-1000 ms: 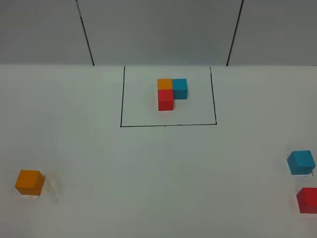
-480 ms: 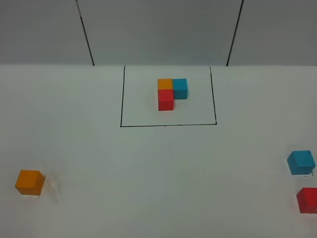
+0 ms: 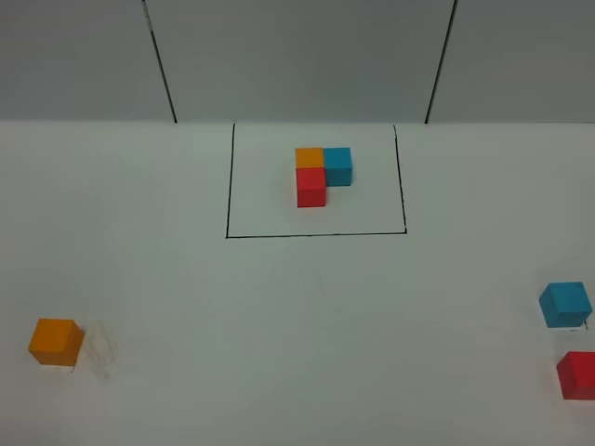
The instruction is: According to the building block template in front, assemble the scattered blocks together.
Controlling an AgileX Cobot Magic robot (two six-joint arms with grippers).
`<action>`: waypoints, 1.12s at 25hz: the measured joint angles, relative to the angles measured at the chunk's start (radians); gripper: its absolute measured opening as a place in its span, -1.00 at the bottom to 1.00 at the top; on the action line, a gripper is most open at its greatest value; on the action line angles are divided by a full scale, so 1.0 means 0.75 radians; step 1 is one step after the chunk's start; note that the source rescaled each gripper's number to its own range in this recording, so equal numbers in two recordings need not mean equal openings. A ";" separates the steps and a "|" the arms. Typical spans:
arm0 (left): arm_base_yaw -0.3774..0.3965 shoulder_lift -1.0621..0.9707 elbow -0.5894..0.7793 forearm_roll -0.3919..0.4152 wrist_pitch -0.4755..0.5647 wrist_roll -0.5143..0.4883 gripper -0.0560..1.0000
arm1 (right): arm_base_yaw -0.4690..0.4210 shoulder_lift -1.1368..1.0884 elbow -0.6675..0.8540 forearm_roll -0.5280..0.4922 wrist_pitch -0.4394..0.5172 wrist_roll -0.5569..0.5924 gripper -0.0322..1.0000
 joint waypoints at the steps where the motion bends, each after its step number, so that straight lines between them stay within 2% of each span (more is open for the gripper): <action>1: 0.000 0.060 -0.032 0.000 -0.013 -0.009 0.32 | 0.000 0.000 0.000 0.000 0.000 0.000 0.66; 8: 0.000 0.660 -0.218 0.053 -0.118 -0.014 0.32 | 0.000 0.000 0.000 0.000 0.000 0.000 0.66; 15: 0.000 1.175 -0.265 0.096 -0.287 -0.014 0.32 | 0.000 0.000 0.000 0.000 0.000 0.000 0.66; 24: 0.000 1.600 -0.266 0.097 -0.548 -0.015 0.32 | 0.000 0.000 0.000 0.000 0.000 0.000 0.66; 28: 0.000 1.729 -0.266 0.097 -0.618 -0.016 0.32 | 0.000 0.000 0.000 0.000 0.000 0.000 0.66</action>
